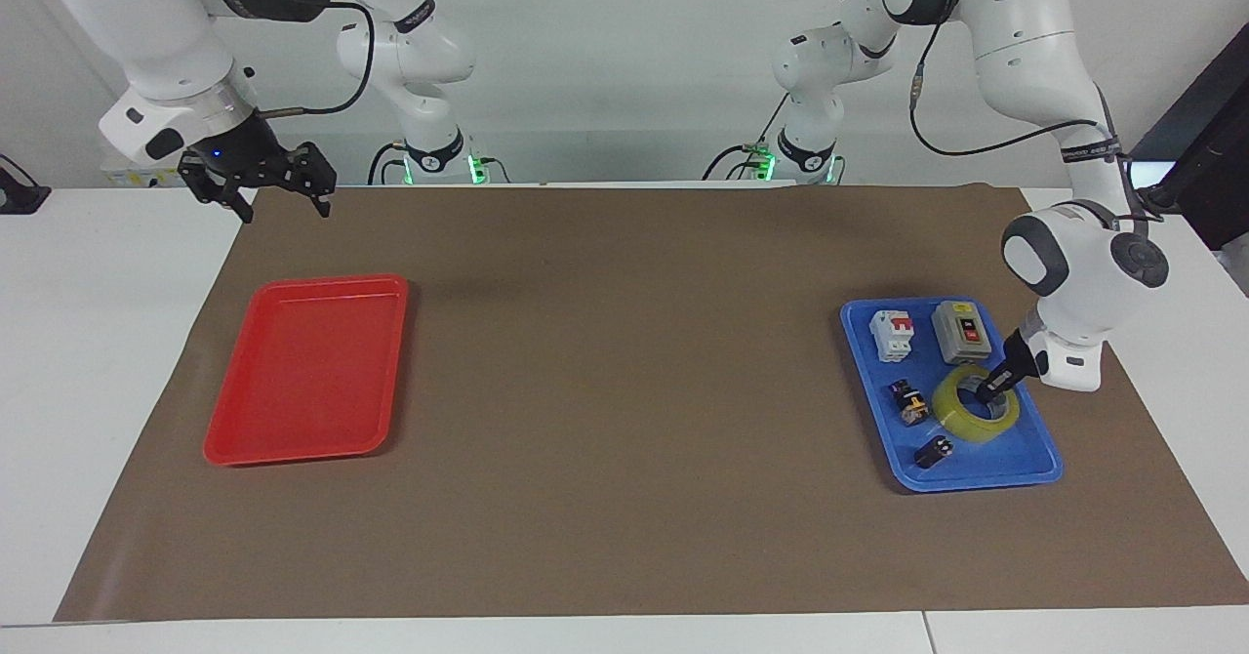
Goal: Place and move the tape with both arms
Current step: 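Reach the left gripper down onto the yellow tape roll and grasp it, then lift the tape with the left gripper and carry it toward the table center, then release the tape with the left gripper while the right gripper reaches it, then grasp the tape with the right gripper while the left gripper withdraws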
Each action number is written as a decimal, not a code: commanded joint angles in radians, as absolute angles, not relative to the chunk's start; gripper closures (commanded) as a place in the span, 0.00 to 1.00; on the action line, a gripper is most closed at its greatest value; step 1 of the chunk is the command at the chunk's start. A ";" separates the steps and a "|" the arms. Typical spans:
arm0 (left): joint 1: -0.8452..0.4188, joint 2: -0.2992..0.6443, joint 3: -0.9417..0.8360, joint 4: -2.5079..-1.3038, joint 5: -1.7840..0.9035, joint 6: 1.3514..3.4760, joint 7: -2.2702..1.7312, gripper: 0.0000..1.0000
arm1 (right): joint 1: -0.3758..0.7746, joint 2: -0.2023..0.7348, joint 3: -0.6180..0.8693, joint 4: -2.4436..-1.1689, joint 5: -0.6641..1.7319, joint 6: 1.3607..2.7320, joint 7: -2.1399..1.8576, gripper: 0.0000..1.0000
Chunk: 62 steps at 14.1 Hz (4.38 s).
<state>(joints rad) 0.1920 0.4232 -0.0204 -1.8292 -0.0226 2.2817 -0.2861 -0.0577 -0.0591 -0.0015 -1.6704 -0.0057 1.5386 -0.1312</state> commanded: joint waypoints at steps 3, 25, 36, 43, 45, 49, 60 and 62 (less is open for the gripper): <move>0.160 0.278 -0.026 -1.847 -0.012 2.182 -0.290 1.00 | -0.064 -0.081 0.005 -1.697 0.011 1.551 -0.141 0.00; -0.636 0.480 -0.026 -1.645 0.126 2.167 -0.861 1.00 | -0.067 -0.081 0.003 -1.687 0.012 1.537 -0.152 0.00; -0.658 0.453 -0.025 -1.687 0.143 2.149 -0.851 0.00 | -0.058 -0.087 0.006 -1.697 0.011 1.534 -0.164 0.00; -0.436 0.122 -0.026 -1.916 0.140 2.073 -0.585 0.00 | 0.193 0.018 0.006 -1.692 0.043 1.684 0.130 0.00; -0.367 0.045 -0.026 -1.980 0.132 2.069 -0.494 0.00 | 0.270 0.096 0.006 -1.693 0.064 1.794 0.234 0.00; -0.234 -0.057 -0.026 -2.011 0.086 1.967 -0.283 0.00 | 0.412 0.231 0.005 -1.703 0.078 2.024 0.429 0.00; 0.031 0.061 -0.008 -1.493 -0.031 1.520 0.028 0.00 | 0.509 0.414 0.005 -1.835 0.061 2.374 0.480 0.00; 0.031 0.029 -0.006 -1.538 -0.026 1.528 0.031 0.00 | 0.522 0.414 0.005 -1.848 0.061 2.385 0.480 0.31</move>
